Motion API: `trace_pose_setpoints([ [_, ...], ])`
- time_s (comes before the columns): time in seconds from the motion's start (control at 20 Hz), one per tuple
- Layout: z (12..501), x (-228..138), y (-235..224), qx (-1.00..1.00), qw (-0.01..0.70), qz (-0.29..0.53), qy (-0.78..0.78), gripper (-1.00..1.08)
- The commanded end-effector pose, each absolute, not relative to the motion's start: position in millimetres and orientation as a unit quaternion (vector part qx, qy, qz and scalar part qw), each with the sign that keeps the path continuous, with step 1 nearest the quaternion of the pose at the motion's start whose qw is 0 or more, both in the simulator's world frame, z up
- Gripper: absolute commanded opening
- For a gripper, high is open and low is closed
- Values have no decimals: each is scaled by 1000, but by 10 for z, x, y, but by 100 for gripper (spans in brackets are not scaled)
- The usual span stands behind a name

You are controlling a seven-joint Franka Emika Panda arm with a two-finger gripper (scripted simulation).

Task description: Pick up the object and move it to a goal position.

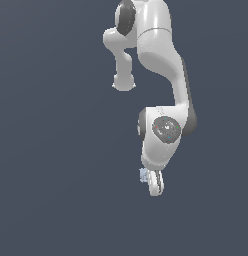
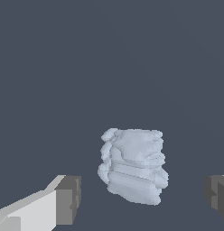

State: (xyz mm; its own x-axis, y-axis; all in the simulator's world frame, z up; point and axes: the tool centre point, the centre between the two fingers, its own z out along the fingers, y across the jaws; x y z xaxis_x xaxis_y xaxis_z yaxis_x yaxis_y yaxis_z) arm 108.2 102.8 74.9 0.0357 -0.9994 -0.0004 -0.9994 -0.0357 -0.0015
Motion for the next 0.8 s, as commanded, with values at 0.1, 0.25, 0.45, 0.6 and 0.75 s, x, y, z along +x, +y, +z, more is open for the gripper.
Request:
trace_pose_setpoints([
  [0.1, 497, 1069, 1023, -719, 0, 0, 695, 100],
  [0.25, 385, 1066, 1026, -718, 0, 0, 696, 100],
  [0.45, 360, 1077, 1027, -718, 0, 0, 696, 100],
  [0.6, 372, 1082, 1026, -718, 0, 0, 696, -100],
  [0.75, 372, 1082, 1026, -718, 0, 0, 696, -100],
])
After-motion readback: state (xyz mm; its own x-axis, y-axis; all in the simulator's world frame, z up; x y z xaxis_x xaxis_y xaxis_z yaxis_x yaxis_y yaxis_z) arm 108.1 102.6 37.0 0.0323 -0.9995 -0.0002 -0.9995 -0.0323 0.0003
